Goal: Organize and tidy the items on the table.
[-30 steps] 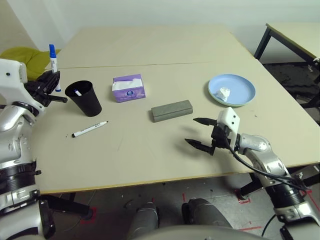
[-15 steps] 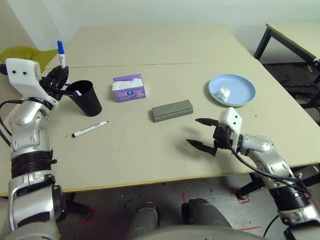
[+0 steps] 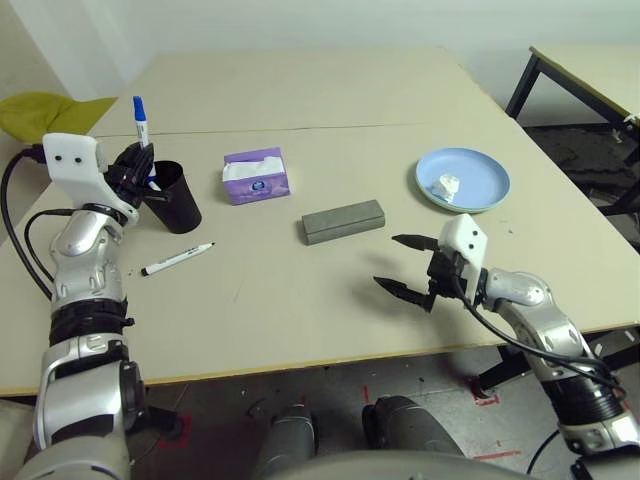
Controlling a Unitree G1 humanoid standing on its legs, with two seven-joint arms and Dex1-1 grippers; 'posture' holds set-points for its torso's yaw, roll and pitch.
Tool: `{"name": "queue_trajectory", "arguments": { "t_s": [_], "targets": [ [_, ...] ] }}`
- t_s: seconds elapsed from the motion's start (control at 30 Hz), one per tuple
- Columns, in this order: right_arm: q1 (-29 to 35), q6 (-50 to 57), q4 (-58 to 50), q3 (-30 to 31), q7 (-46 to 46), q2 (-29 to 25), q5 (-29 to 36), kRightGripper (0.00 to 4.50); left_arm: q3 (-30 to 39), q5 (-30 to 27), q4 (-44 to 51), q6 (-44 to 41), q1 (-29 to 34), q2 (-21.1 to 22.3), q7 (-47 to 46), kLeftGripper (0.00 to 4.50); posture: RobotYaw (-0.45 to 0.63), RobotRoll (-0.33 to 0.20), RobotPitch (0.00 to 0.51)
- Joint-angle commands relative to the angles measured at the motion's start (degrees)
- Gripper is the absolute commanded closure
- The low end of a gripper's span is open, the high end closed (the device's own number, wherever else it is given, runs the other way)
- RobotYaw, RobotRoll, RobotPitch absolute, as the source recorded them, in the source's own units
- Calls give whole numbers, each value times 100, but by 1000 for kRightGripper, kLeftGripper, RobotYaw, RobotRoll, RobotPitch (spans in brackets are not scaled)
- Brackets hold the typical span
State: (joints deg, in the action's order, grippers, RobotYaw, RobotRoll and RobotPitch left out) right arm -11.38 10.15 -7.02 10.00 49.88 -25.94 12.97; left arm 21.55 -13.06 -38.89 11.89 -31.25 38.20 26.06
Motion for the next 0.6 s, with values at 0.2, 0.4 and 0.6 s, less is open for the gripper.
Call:
{"name": "queue_trajectory", "arguments": {
  "t_s": [0.2, 0.4, 0.6],
  "targets": [
    [-4, -17, -5, 0, 16, -39, 3, 0, 147, -115, -81, 106, 78, 160, 72, 203, -131, 0, 66],
    [-75, -103, 108, 25, 104, 38, 63, 0, 232, -671, 726, -223, 212, 372, 875, 45, -123, 0, 64],
    [-151, -265, 211, 44, 497, 147, 318, 0, -126, -1760, 2910, -1664, 959, 777, 2451, 45, -110, 0, 63]
  ]
}}
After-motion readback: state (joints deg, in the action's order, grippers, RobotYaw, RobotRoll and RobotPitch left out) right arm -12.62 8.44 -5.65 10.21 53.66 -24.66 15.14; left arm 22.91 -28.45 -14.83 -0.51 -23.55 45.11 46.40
